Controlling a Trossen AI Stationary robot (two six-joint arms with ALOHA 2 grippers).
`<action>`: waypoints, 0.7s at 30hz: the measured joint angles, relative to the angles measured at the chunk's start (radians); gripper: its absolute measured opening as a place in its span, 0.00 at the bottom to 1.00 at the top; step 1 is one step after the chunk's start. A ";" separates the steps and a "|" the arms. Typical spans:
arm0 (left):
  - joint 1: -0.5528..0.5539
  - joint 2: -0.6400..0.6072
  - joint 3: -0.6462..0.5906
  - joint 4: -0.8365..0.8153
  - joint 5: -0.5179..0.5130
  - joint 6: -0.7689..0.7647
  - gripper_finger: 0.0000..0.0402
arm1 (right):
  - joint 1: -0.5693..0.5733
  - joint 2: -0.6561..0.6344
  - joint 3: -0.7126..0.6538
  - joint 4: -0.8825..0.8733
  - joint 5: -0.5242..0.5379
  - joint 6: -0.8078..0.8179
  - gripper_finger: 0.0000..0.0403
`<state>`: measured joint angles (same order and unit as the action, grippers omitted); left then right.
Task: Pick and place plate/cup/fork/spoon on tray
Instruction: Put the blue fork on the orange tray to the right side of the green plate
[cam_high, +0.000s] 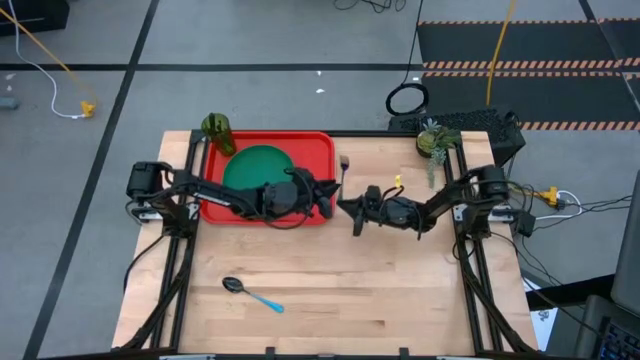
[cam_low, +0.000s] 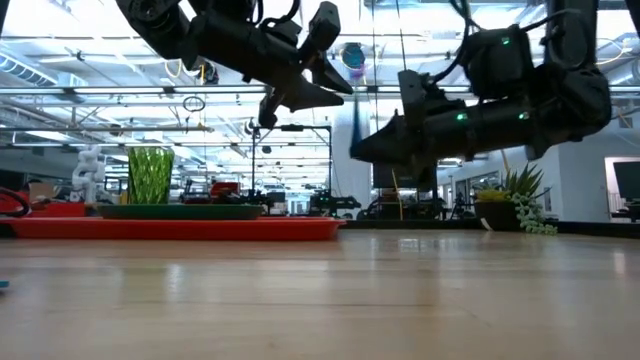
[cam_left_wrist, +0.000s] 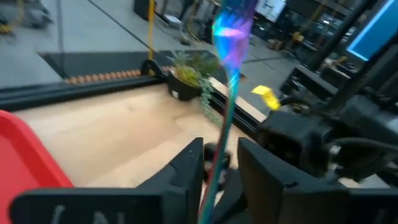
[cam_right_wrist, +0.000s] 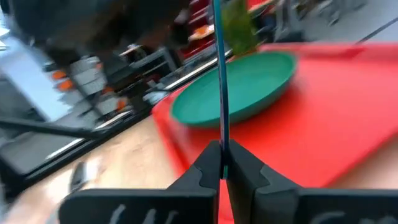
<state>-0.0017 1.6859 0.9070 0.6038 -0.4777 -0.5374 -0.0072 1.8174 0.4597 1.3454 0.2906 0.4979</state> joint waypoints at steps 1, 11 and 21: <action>-0.005 0.000 0.000 0.003 -0.026 0.010 0.27 | 0.002 -0.023 -0.014 -0.010 0.029 -0.018 0.00; -0.052 0.034 0.000 0.205 -0.154 0.264 0.34 | 0.112 -0.161 0.007 -0.257 0.409 -0.287 0.00; -0.105 0.213 0.149 0.292 -0.235 0.568 0.34 | 0.166 -0.160 0.026 -0.266 0.581 -0.472 0.00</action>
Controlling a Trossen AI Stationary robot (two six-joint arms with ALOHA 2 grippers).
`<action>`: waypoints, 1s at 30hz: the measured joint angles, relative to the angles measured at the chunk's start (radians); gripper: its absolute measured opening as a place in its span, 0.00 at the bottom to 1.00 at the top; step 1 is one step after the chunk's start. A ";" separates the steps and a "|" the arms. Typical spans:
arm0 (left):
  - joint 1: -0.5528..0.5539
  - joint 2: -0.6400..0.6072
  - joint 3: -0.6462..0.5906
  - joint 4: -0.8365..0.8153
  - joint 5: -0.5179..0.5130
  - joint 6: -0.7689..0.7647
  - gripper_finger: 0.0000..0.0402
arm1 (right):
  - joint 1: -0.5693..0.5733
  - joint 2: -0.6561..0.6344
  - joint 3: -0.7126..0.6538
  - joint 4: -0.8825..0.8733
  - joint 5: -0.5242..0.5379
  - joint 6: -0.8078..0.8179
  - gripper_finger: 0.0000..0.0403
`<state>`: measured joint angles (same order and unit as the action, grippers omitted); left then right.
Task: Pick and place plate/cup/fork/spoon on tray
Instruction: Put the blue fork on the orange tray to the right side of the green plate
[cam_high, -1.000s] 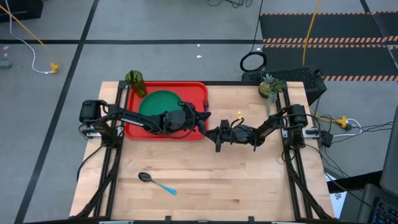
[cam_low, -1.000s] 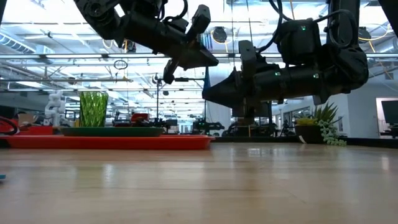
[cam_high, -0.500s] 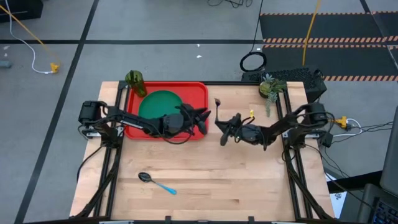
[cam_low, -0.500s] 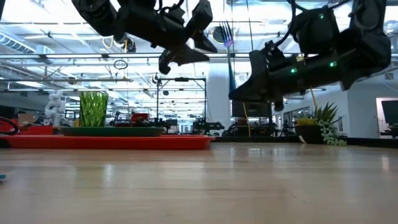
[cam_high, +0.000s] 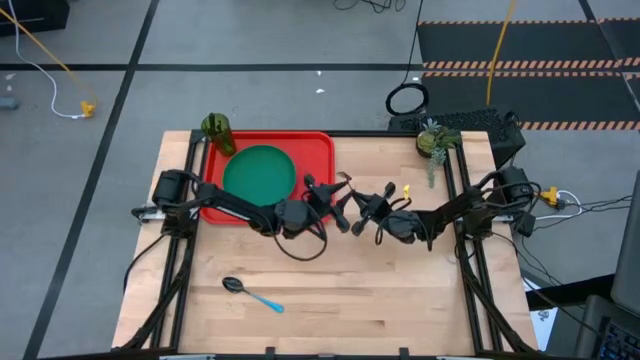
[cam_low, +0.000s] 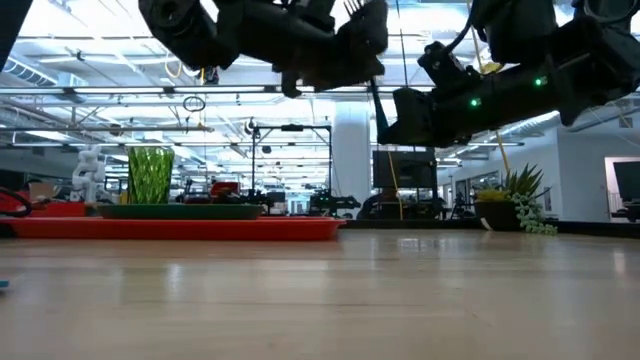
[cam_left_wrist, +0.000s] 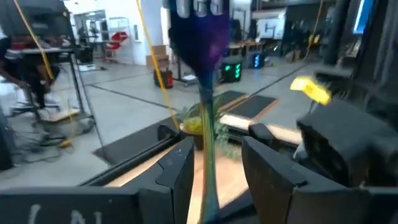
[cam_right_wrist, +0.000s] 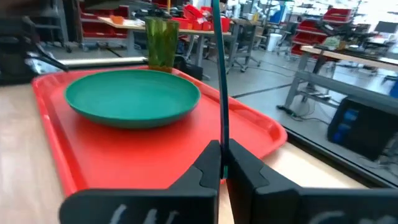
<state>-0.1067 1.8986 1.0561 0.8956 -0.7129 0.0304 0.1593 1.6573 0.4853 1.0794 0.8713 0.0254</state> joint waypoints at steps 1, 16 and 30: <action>-0.006 0.004 0.003 -0.006 -0.029 0.017 0.34 | 0.000 0.000 -0.006 0.000 0.013 -0.003 0.00; -0.007 0.010 0.023 -0.001 -0.118 -0.007 0.34 | 0.007 0.000 -0.018 0.010 0.053 -0.092 0.00; 0.015 0.010 0.023 0.049 -0.069 -0.044 0.18 | 0.006 0.000 -0.017 0.010 0.076 -0.117 0.00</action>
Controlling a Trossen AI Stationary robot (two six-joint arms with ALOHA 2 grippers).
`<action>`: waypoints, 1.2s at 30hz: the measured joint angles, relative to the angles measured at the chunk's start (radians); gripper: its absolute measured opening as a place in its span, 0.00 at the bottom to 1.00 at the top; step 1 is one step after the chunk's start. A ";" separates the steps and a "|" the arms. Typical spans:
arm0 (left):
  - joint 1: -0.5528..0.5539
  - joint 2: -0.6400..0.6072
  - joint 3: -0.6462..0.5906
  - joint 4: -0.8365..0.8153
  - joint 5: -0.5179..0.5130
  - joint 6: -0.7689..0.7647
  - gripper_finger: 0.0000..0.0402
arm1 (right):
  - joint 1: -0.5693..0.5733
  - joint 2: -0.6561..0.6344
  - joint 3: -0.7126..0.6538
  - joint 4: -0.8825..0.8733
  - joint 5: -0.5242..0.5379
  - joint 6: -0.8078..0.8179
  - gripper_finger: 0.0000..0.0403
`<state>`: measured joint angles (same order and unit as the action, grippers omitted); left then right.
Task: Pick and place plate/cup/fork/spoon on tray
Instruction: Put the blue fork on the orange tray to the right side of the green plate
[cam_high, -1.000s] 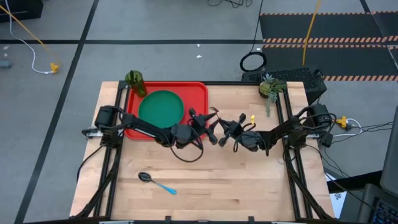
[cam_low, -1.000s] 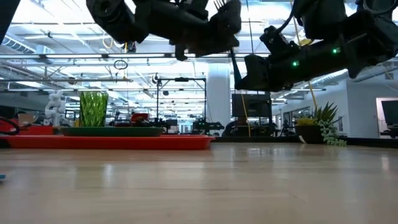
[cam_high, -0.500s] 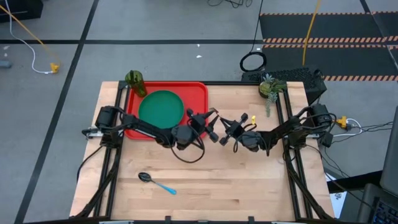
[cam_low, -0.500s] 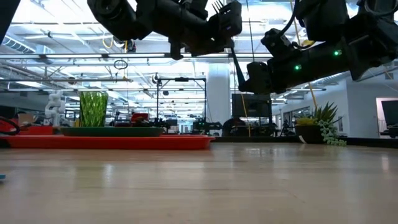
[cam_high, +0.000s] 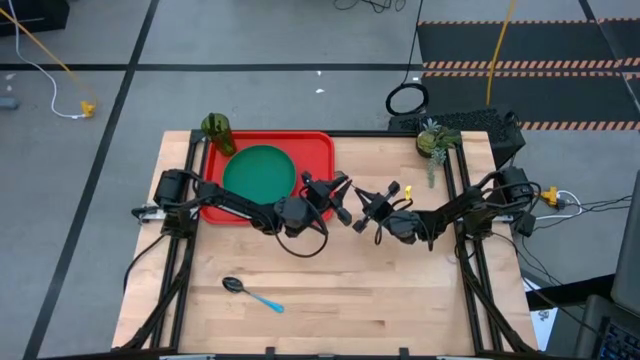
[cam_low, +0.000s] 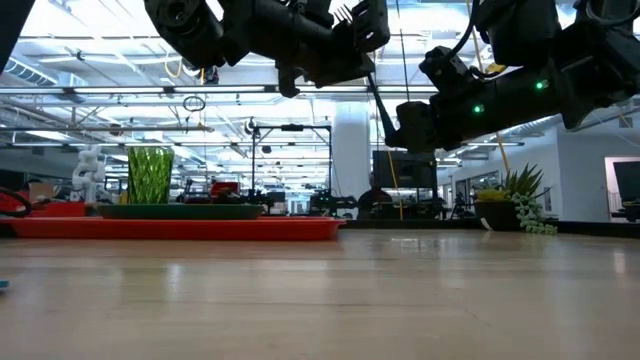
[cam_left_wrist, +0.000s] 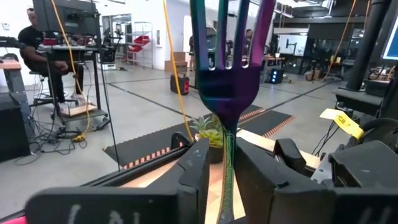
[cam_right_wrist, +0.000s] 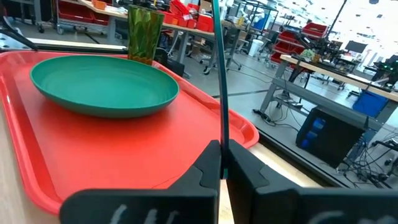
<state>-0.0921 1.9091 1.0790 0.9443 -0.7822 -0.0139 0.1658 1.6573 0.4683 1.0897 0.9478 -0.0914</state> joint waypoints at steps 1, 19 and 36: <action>-0.001 0.000 0.000 0.000 0.000 0.001 0.17 | 0.000 0.000 0.000 0.000 0.000 0.000 0.00; 0.006 -0.082 -0.001 -0.141 -0.012 -0.035 0.03 | -0.005 -0.058 0.000 -0.001 -0.105 -0.017 0.12; 0.151 -0.390 0.076 -0.749 0.021 -0.252 0.03 | -0.006 -0.415 0.000 -0.567 -0.390 -0.160 0.30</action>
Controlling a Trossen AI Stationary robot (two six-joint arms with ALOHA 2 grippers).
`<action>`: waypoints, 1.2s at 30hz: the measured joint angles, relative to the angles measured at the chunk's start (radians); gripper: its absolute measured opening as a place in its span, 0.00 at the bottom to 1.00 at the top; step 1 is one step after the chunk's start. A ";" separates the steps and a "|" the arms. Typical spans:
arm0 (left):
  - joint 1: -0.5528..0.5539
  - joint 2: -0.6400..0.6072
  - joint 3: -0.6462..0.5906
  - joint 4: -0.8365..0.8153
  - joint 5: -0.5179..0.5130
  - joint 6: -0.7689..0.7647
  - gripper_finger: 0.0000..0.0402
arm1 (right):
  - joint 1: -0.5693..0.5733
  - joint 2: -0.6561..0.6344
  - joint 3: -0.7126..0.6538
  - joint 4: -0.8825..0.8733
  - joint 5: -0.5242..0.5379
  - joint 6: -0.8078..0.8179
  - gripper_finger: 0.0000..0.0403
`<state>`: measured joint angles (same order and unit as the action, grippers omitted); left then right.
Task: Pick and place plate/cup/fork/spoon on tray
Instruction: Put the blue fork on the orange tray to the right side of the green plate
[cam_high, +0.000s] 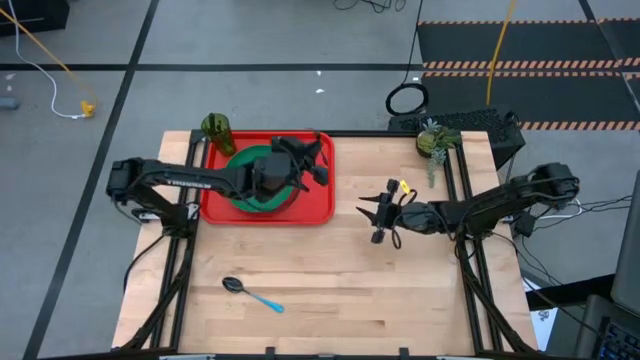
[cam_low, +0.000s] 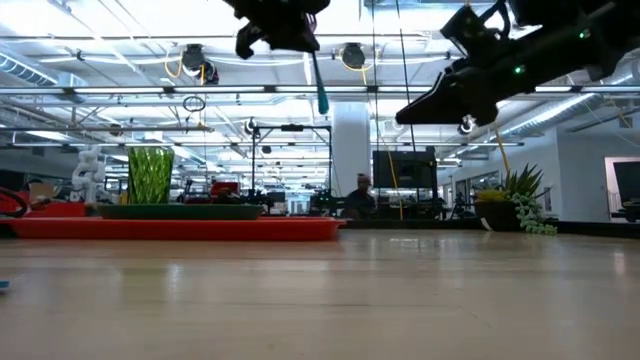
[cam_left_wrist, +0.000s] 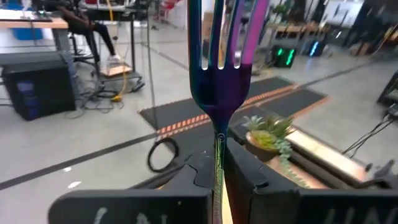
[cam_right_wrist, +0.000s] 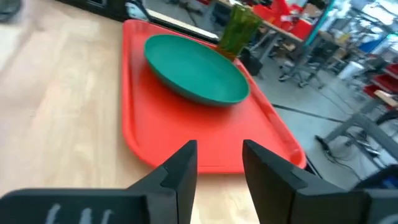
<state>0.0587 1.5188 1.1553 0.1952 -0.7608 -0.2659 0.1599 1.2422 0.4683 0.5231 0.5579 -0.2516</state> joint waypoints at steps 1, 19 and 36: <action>0.010 0.001 0.041 -0.066 0.004 -0.005 0.03 | 0.000 -0.021 0.000 -0.027 -0.011 0.000 0.30; 0.221 0.301 0.426 -0.871 0.327 -0.438 0.03 | -0.001 -0.198 -0.001 -0.278 -0.013 0.006 0.31; 0.262 0.470 0.426 -0.956 0.561 -0.689 0.04 | 0.000 -0.200 -0.001 -0.273 -0.016 0.056 0.31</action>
<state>0.3204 1.9888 1.5810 -0.7611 -0.1997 -0.9552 0.1596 1.0420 0.4671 0.2501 0.5416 -0.1955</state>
